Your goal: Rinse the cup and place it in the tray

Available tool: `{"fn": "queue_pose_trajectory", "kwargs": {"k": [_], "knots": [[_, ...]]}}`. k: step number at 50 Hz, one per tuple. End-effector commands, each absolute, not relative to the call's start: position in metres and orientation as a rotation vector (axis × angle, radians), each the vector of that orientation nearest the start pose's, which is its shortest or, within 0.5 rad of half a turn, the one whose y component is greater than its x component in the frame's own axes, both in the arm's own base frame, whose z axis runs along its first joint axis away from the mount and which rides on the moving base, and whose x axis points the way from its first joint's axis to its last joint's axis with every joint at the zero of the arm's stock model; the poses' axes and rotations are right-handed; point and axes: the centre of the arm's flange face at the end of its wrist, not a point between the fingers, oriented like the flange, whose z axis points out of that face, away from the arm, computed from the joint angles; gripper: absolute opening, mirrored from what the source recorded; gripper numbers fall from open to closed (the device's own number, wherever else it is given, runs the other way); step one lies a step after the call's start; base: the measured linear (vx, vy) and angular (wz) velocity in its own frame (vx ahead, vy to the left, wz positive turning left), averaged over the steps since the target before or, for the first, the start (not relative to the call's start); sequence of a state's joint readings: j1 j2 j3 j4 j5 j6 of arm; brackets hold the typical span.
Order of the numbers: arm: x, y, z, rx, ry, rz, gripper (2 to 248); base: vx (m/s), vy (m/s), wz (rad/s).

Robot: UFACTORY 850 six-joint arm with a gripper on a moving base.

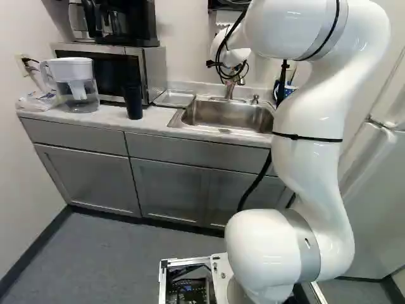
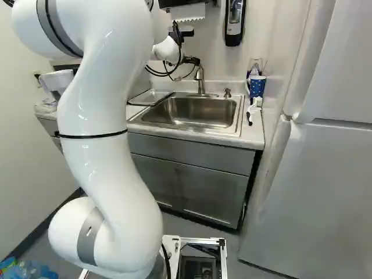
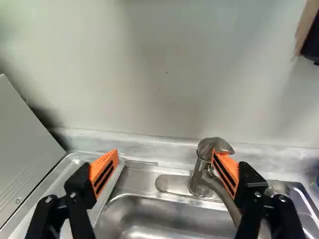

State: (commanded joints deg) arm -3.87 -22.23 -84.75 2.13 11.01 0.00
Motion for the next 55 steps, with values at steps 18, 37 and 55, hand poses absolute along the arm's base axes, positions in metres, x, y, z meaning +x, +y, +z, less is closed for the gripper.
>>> {"fn": "queue_pose_trajectory", "kwargs": {"k": [18,37,55], "knots": [[0.6802,-0.0468,0.6387,-2.503,0.138,-1.936,247,0.000,0.000,0.000],[0.6806,-0.0480,0.6400,-2.490,0.140,-1.956,247,0.000,0.000,0.000],[0.6826,-0.0516,0.6412,-2.476,0.146,-1.979,247,0.000,0.000,0.000]]}}
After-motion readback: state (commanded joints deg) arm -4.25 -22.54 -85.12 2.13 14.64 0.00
